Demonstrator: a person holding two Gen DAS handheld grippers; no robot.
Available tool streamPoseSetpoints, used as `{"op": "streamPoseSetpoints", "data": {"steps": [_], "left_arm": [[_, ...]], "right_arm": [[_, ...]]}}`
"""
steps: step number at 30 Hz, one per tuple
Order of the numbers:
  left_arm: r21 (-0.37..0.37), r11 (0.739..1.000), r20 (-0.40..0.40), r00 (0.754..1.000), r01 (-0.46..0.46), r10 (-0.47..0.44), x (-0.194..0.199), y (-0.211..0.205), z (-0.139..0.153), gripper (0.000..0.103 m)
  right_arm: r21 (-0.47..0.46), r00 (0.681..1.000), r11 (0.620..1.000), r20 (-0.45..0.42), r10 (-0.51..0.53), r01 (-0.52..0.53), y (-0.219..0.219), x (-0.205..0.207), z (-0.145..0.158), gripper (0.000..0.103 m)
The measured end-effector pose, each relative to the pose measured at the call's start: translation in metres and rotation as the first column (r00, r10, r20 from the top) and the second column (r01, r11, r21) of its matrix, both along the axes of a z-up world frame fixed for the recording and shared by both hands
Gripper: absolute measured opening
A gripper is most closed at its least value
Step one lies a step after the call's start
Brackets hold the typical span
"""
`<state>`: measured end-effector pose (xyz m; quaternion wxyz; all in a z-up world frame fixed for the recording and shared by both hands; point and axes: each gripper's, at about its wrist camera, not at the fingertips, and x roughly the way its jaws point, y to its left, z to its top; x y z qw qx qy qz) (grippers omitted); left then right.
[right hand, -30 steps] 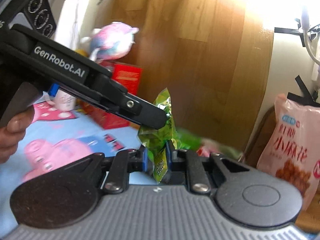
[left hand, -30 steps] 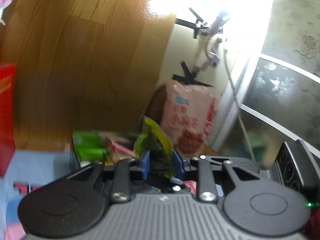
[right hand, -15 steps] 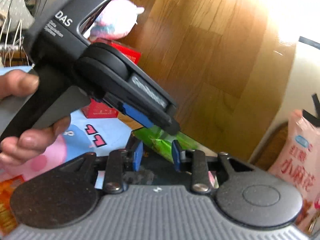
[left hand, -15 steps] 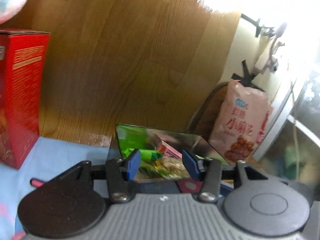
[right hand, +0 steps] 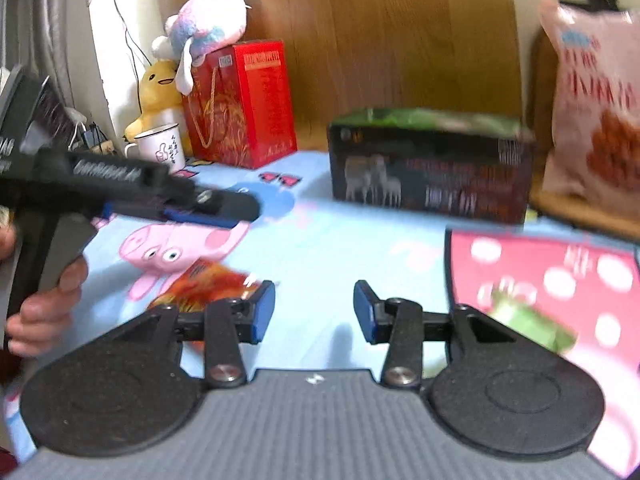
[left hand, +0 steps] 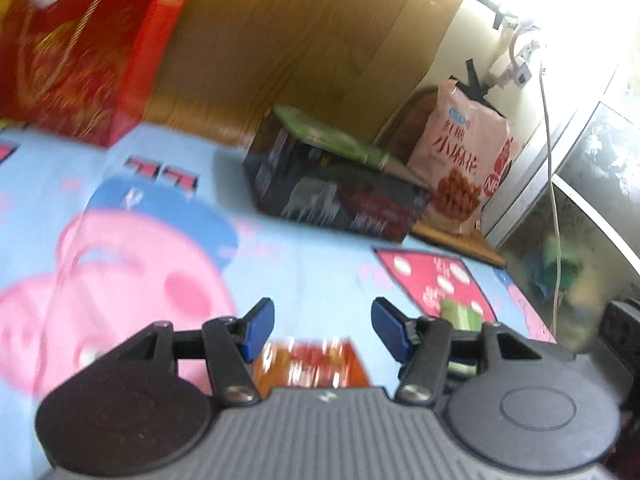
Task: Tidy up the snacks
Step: 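Move the left gripper down to the red-orange snack packet, then close the left gripper on the red-orange packet and lift it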
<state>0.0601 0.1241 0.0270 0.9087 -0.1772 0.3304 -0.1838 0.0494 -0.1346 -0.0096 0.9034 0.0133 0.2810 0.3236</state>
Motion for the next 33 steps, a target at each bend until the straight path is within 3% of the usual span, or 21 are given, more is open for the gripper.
{"op": "streamPoseSetpoints", "data": {"steps": [4, 11, 14, 16, 18, 21, 25, 29, 33], "left_arm": [[-0.048, 0.999, -0.031, 0.999, -0.018, 0.017, -0.017, 0.009, -0.007, 0.055], [-0.099, 0.995, -0.062, 0.998, -0.032, 0.026, -0.031, 0.013, -0.016, 0.055], [-0.123, 0.992, -0.069, 0.997, -0.035, 0.026, -0.033, 0.013, -0.018, 0.053], [-0.166, 0.986, -0.085, 0.996, -0.025, 0.011, -0.033, 0.013, -0.019, 0.053], [-0.2, 0.98, -0.095, 0.995, -0.007, -0.012, -0.033, 0.008, -0.021, 0.053], [-0.174, 0.984, -0.078, 0.996, 0.024, -0.038, -0.038, -0.008, -0.02, 0.053], [-0.137, 0.988, -0.069, 0.994, 0.076, -0.086, -0.04, -0.029, -0.018, 0.053], [-0.181, 0.977, -0.095, 0.987, 0.111, -0.13, -0.042, -0.039, -0.023, 0.053], [-0.178, 0.974, -0.096, 0.983, 0.14, -0.159, -0.046, -0.043, -0.018, 0.053]], "right_arm": [[0.046, 0.996, 0.999, -0.083, 0.024, -0.02, 0.003, -0.003, -0.004, 0.048], [0.092, 0.991, 0.991, -0.091, 0.101, -0.093, 0.024, -0.016, -0.005, 0.045], [0.096, 0.992, 0.991, -0.08, 0.097, -0.089, 0.027, -0.02, -0.004, 0.04], [0.118, 0.989, 0.989, -0.107, 0.105, -0.093, 0.025, -0.021, -0.007, 0.024], [0.139, 0.987, 0.986, -0.12, 0.105, -0.088, 0.021, -0.023, -0.01, 0.022], [0.146, 0.988, 0.986, -0.116, 0.097, -0.079, 0.015, -0.029, -0.01, 0.017], [0.181, 0.984, 0.982, -0.152, 0.088, -0.06, 0.002, -0.033, -0.012, 0.019], [0.201, 0.985, 0.979, -0.168, 0.05, -0.016, -0.015, -0.034, -0.013, 0.02], [0.234, 0.982, 0.972, -0.191, 0.007, 0.039, -0.032, -0.035, -0.016, 0.02]]}}
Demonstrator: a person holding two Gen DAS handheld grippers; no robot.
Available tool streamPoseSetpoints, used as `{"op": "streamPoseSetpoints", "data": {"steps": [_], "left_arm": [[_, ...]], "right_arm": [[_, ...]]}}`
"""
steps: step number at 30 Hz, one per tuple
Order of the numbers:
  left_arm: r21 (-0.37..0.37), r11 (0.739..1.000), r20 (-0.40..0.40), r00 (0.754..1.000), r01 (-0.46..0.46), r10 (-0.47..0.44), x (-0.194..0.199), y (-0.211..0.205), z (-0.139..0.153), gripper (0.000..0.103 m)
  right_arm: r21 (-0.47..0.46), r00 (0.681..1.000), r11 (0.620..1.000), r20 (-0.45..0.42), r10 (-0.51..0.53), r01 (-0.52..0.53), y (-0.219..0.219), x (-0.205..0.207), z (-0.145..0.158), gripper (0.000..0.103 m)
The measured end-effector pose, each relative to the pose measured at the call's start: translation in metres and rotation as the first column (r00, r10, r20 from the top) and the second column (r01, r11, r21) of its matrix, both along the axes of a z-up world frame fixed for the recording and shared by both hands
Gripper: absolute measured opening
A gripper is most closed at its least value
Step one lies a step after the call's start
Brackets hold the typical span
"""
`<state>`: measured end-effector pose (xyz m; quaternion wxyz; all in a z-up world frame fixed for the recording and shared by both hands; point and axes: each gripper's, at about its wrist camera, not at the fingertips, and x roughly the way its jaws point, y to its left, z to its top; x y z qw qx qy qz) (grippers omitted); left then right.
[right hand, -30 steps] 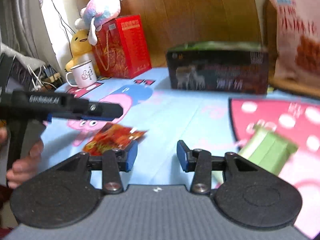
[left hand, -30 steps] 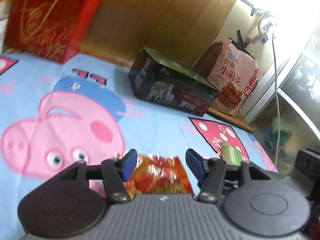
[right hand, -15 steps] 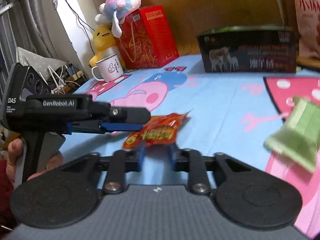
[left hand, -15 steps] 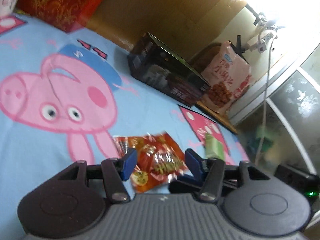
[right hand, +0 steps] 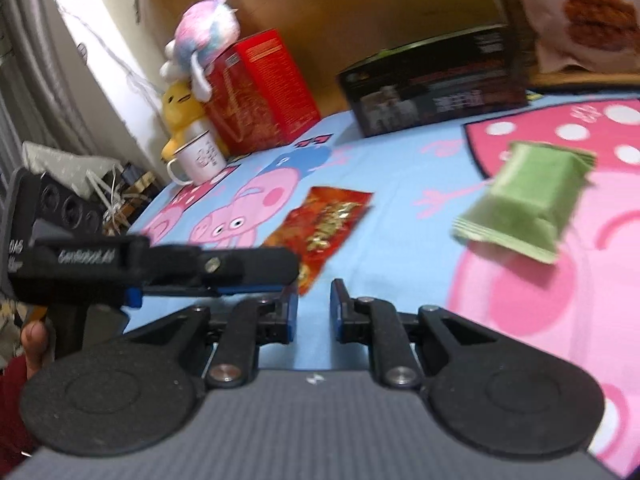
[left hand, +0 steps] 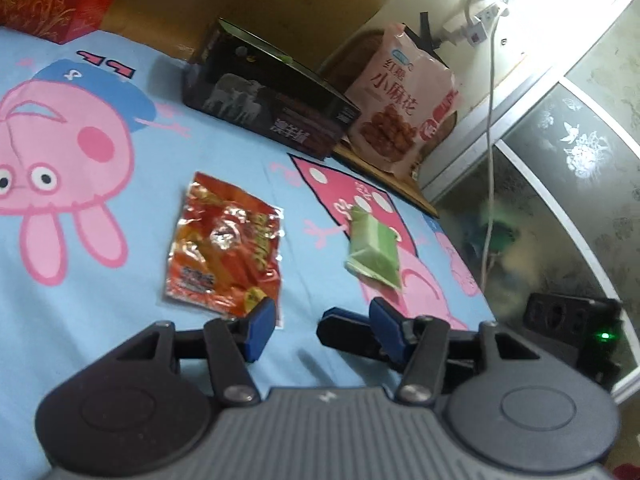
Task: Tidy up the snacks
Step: 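Close the left gripper on the red-orange packet and lift it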
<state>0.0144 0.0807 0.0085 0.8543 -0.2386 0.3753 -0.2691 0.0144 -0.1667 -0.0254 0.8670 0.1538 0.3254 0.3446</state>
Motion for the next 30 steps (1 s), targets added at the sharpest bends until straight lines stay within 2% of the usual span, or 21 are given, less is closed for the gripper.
{"op": "streamPoseSetpoints", "data": {"steps": [3, 6, 7, 11, 14, 19, 25, 30], "left_arm": [[-0.013, 0.999, 0.019, 0.999, -0.044, 0.044, 0.0, 0.015, 0.01, 0.055], [-0.028, 0.995, 0.022, 0.995, -0.093, 0.094, 0.004, 0.032, 0.017, 0.055], [-0.038, 0.994, 0.016, 0.994, -0.105, 0.106, 0.006, 0.039, 0.017, 0.055], [-0.077, 0.989, -0.018, 0.992, -0.126, 0.125, 0.016, 0.051, 0.012, 0.055], [-0.094, 0.99, -0.056, 0.993, -0.108, 0.103, 0.027, 0.047, 0.001, 0.055], [-0.147, 0.985, -0.08, 0.994, -0.089, 0.078, 0.039, 0.042, -0.012, 0.054], [-0.141, 0.986, -0.056, 0.995, -0.087, 0.08, 0.036, 0.048, -0.013, 0.052], [-0.128, 0.988, -0.03, 0.996, -0.081, 0.078, 0.035, 0.049, -0.013, 0.05]], "right_arm": [[-0.001, 1.0, 1.0, -0.009, -0.025, 0.025, -0.008, -0.001, 0.001, 0.024], [0.026, 0.999, 0.999, -0.044, -0.026, 0.027, -0.017, 0.001, 0.004, 0.039], [0.047, 0.997, 0.998, -0.07, -0.027, 0.03, -0.02, 0.004, 0.005, 0.04], [0.107, 0.982, 0.993, -0.185, -0.029, 0.05, -0.026, 0.02, 0.003, 0.041], [0.137, 0.972, 0.989, -0.232, -0.026, 0.06, -0.02, 0.03, 0.001, 0.04], [0.159, 0.969, 0.985, -0.244, -0.028, 0.068, 0.001, 0.045, 0.001, 0.037], [0.152, 0.976, 0.987, -0.216, -0.021, 0.055, 0.015, 0.055, -0.001, 0.032], [0.167, 0.977, 0.984, -0.211, -0.024, 0.06, 0.016, 0.057, -0.005, 0.024]]}}
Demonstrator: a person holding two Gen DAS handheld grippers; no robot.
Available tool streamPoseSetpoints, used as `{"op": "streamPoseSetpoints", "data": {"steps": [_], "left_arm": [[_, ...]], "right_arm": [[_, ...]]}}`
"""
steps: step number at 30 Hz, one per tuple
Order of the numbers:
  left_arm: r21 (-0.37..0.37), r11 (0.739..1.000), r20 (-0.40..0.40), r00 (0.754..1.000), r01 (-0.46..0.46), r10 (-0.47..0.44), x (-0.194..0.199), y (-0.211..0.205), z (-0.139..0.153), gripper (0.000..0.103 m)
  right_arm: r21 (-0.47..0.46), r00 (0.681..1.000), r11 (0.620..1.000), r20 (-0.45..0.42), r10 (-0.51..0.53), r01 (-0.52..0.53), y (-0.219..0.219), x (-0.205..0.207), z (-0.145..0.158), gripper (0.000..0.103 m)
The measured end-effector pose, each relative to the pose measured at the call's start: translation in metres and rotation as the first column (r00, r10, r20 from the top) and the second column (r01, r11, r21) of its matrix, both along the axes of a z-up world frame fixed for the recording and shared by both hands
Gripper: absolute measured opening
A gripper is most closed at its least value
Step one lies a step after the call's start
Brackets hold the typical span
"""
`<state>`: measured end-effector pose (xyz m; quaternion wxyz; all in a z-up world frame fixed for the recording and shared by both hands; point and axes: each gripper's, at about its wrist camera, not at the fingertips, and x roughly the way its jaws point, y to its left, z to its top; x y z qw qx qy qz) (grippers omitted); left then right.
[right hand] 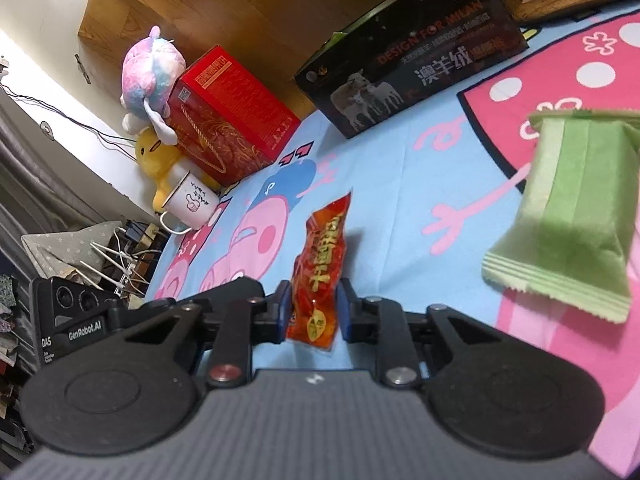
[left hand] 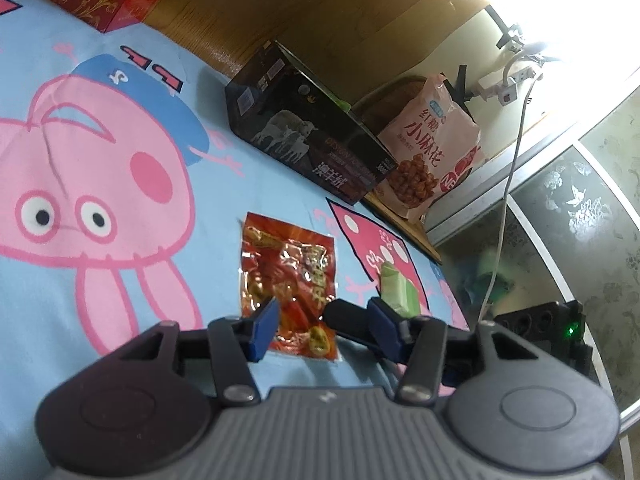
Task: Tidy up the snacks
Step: 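Close the left gripper on the red-orange packet and lift it, then carry the red-orange packet into the black tin and open the left gripper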
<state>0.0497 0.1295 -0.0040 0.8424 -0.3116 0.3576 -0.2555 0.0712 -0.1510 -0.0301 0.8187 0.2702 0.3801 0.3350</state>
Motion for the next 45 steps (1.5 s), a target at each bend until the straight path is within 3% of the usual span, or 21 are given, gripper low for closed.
{"op": "streamPoseSetpoints", "data": {"steps": [4, 8, 11, 18, 20, 22, 24, 31, 34, 36, 39, 45], "left_arm": [[-0.064, 0.998, 0.018, 1.0, -0.017, 0.018, -0.003, 0.009, -0.003, 0.05], [-0.129, 0.989, 0.053, 0.995, -0.074, 0.081, -0.008, 0.024, -0.002, 0.054], [-0.089, 0.989, 0.033, 0.992, -0.117, 0.121, -0.006, 0.026, -0.003, 0.053], [-0.035, 0.996, 0.042, 0.996, -0.078, 0.079, -0.003, 0.016, -0.001, 0.053], [-0.031, 0.997, 0.043, 0.997, -0.066, 0.067, -0.003, 0.013, -0.001, 0.053], [-0.045, 0.998, 0.04, 0.998, -0.051, 0.053, -0.002, 0.012, -0.002, 0.053], [-0.045, 0.998, 0.04, 0.998, -0.051, 0.053, -0.003, 0.013, -0.002, 0.053], [-0.085, 0.994, 0.038, 0.997, -0.065, 0.068, -0.003, 0.02, -0.003, 0.059], [-0.084, 0.995, 0.05, 0.998, -0.045, 0.049, -0.004, 0.018, 0.0, 0.07], [-0.085, 0.996, 0.064, 0.998, -0.023, 0.029, -0.005, 0.015, 0.003, 0.086], [-0.093, 0.996, 0.064, 0.998, -0.005, 0.011, -0.007, 0.01, 0.007, 0.099], [-0.133, 0.991, 0.022, 1.0, 0.02, -0.018, -0.007, -0.001, 0.007, 0.099]], "right_arm": [[0.031, 1.0, 0.999, 0.028, 0.007, -0.008, -0.001, -0.006, -0.003, 0.023], [-0.024, 0.996, 1.0, 0.082, 0.02, -0.018, 0.008, -0.011, 0.0, 0.025], [-0.029, 0.996, 0.999, 0.086, 0.023, -0.02, 0.01, -0.01, 0.0, 0.025], [-0.029, 0.996, 0.999, 0.088, 0.031, -0.028, 0.011, -0.008, -0.001, 0.024], [-0.044, 0.994, 0.998, 0.093, 0.05, -0.046, 0.016, -0.007, 0.0, 0.02], [-0.067, 0.994, 0.996, 0.091, 0.064, -0.058, 0.022, -0.006, 0.0, 0.008], [-0.059, 0.995, 0.996, 0.081, 0.066, -0.062, 0.023, -0.005, 0.0, 0.007], [0.112, 0.998, 0.994, -0.058, 0.013, -0.006, -0.006, -0.001, -0.011, 0.004], [0.185, 0.993, 0.983, -0.115, 0.009, 0.013, -0.024, -0.008, -0.015, 0.003], [0.232, 0.991, 0.972, -0.137, 0.005, 0.027, -0.034, -0.014, -0.015, 0.003], [0.293, 0.99, 0.955, -0.144, 0.003, 0.04, -0.047, -0.021, -0.013, 0.003], [0.406, 0.991, 0.914, -0.132, 0.029, 0.027, -0.056, -0.025, -0.005, 0.003]]}}
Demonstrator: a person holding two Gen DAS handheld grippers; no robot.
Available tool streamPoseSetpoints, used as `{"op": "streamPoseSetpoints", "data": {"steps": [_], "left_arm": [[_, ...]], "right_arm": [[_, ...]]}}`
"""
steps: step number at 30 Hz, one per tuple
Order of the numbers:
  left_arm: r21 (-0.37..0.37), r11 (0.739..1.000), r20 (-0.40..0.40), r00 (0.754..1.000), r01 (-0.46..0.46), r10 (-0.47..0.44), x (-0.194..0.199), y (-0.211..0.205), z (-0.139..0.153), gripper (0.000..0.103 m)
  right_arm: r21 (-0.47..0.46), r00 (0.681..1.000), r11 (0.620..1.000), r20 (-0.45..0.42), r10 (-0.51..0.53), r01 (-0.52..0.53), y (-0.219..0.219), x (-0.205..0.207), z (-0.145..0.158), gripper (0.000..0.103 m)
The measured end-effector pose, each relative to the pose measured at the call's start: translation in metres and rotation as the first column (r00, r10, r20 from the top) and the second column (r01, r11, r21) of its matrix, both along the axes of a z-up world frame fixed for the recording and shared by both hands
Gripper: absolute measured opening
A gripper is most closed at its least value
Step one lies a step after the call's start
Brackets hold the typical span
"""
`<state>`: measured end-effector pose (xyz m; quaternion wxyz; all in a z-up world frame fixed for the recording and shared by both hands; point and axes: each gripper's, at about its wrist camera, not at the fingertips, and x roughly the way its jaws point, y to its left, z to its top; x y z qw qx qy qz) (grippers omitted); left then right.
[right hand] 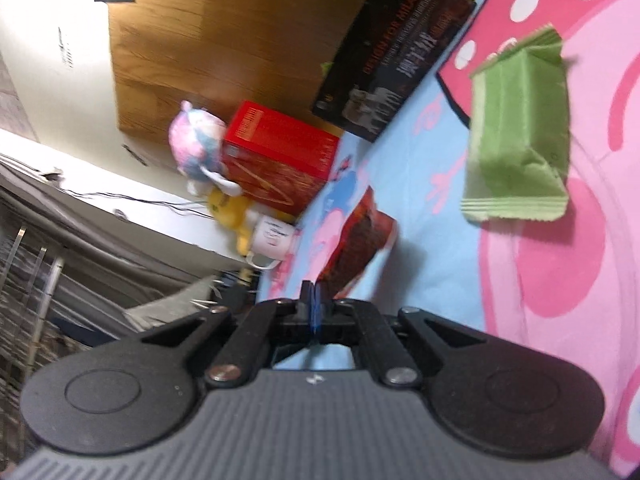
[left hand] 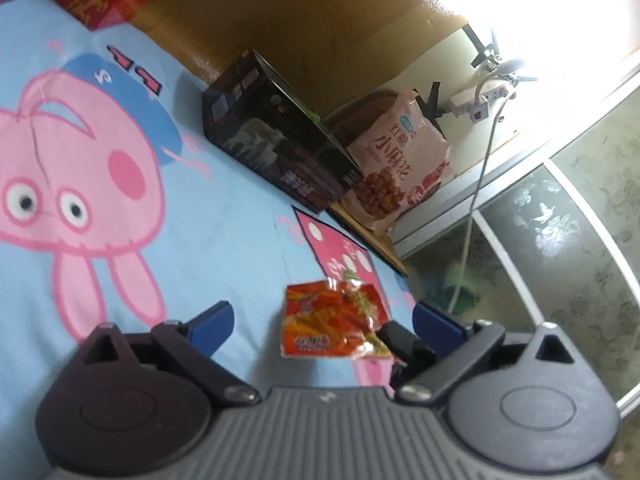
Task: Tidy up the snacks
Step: 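Carry the red-orange packet into the black tin and open the left gripper, then move the left gripper to the light green square pastry packet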
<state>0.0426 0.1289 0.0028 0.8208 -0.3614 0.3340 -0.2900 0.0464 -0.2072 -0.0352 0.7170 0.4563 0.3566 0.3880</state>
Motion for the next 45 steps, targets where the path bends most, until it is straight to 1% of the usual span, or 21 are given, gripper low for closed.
{"op": "streamPoseSetpoints", "data": {"steps": [2, 5, 7, 9, 10, 11, 14, 17, 22, 26, 29, 32, 34, 35, 36, 37, 38, 39, 41, 43, 45], "left_arm": [[-0.071, 0.997, -0.025, 0.999, 0.025, -0.027, 0.002, -0.001, -0.002, 0.099], [-0.175, 0.983, -0.059, 0.996, 0.054, -0.065, 0.006, -0.004, -0.008, 0.097], [-0.239, 0.969, -0.069, 0.994, 0.067, -0.086, 0.01, -0.005, -0.009, 0.091], [-0.291, 0.954, -0.069, 0.993, 0.076, -0.1, 0.015, -0.005, -0.007, 0.077], [-0.3, 0.951, -0.064, 0.993, 0.079, -0.103, 0.018, -0.005, -0.005, 0.075], [-0.297, 0.951, -0.056, 0.993, 0.082, -0.103, 0.021, -0.006, -0.001, 0.073], [-0.244, 0.965, -0.02, 0.994, 0.098, -0.106, 0.034, -0.013, 0.015, 0.073], [-0.201, 0.973, 0.014, 0.993, 0.114, -0.114, 0.051, -0.02, 0.031, 0.073], [-0.099, 0.986, 0.085, 0.989, 0.131, -0.123, 0.096, -0.038, 0.066, 0.073], [-0.018, 0.992, 0.12, 0.986, 0.123, -0.12, 0.139, -0.054, 0.085, 0.073], [0.053, 0.994, 0.124, 0.987, 0.101, -0.107, 0.175, -0.067, 0.09, 0.074], [0.12, 0.99, 0.101, 0.991, 0.077, -0.089, 0.203, -0.078, 0.084, 0.075], [0.161, 0.986, 0.073, 0.995, 0.051, -0.063, 0.217, -0.083, 0.077, 0.075], [0.175, 0.984, 0.062, 0.997, 0.038, -0.049, 0.221, -0.084, 0.073, 0.075], [0.18, 0.983, 0.059, 0.998, 0.026, -0.038, 0.222, -0.083, 0.071, 0.075], [0.175, 0.984, 0.059, 0.998, 0.019, -0.03, 0.22, -0.081, 0.07, 0.075], [0.164, 0.986, 0.066, 0.997, 0.017, -0.028, 0.216, -0.078, 0.07, 0.075], [0.161, 0.987, 0.081, 0.996, 0.013, -0.026, 0.21, -0.075, 0.071, 0.076], [0.152, 0.988, 0.084, 0.996, 0.01, -0.023, 0.198, -0.069, 0.074, 0.077], [0.138, 0.99, 0.096, 0.995, 0.018, -0.031, 0.182, -0.065, 0.077, 0.077], [0.133, 0.991, 0.113, 0.993, 0.029, -0.044, 0.159, -0.062, 0.077, 0.081]], "right_arm": [[0.022, 1.0, 1.0, 0.018, 0.007, -0.007, -0.003, 0.0, 0.003, 0.003], [0.059, 0.999, 0.998, 0.034, 0.015, -0.017, -0.005, 0.003, 0.009, 0.003], [0.057, 0.998, 0.998, 0.054, 0.02, -0.023, -0.006, 0.003, 0.016, 0.003], [0.059, 0.997, 0.998, 0.069, 0.028, -0.032, -0.007, 0.005, 0.021, 0.003], [0.055, 0.997, 0.998, 0.075, 0.028, -0.032, -0.006, 0.006, 0.024, 0.003], [0.048, 0.996, 0.998, 0.08, 0.027, -0.031, -0.005, 0.007, 0.025, 0.003], [0.033, 0.995, 0.999, 0.099, 0.022, -0.026, -0.007, 0.015, 0.032, 0.003], [0.009, 0.991, 1.0, 0.13, 0.013, -0.014, -0.009, 0.026, 0.042, 0.003], [-0.057, 0.979, 0.998, 0.204, -0.011, 0.023, -0.013, 0.057, 0.067, 0.003], [-0.109, 0.968, 0.992, 0.246, -0.039, 0.067, -0.018, 0.094, 0.082, 0.003], [-0.165, 0.965, 0.98, 0.254, -0.064, 0.108, -0.019, 0.128, 0.087, 0.004], [-0.233, 0.96, 0.961, 0.269, -0.082, 0.147, -0.016, 0.156, 0.085, 0.005], [-0.292, 0.955, 0.938, 0.28, -0.099, 0.184, -0.012, 0.171, 0.081, 0.013], [-0.331, 0.947, 0.919, 0.301, -0.112, 0.214, -0.011, 0.175, 0.079, 0.015], [-0.376, 0.932, 0.887, 0.334, -0.138, 0.266, -0.009, 0.176, 0.079, 0.021], [-0.399, 0.923, 0.868, 0.356, -0.15, 0.295, -0.01, 0.174, 0.08, 0.025], [-0.401, 0.918, 0.863, 0.365, -0.158, 0.308, -0.012, 0.173, 0.079, 0.026], [-0.382, 0.915, 0.869, 0.366, -0.169, 0.314, -0.017, 0.168, 0.078, 0.026], [-0.355, 0.912, 0.876, 0.363, -0.193, 0.327, -0.027, 0.155, 0.075, 0.026], [-0.356, 0.911, 0.87, 0.355, -0.212, 0.341, -0.037, 0.141, 0.069, 0.026], [-0.358, 0.918, 0.87, 0.33, -0.222, 0.339, -0.051, 0.125, 0.058, 0.026]]}}
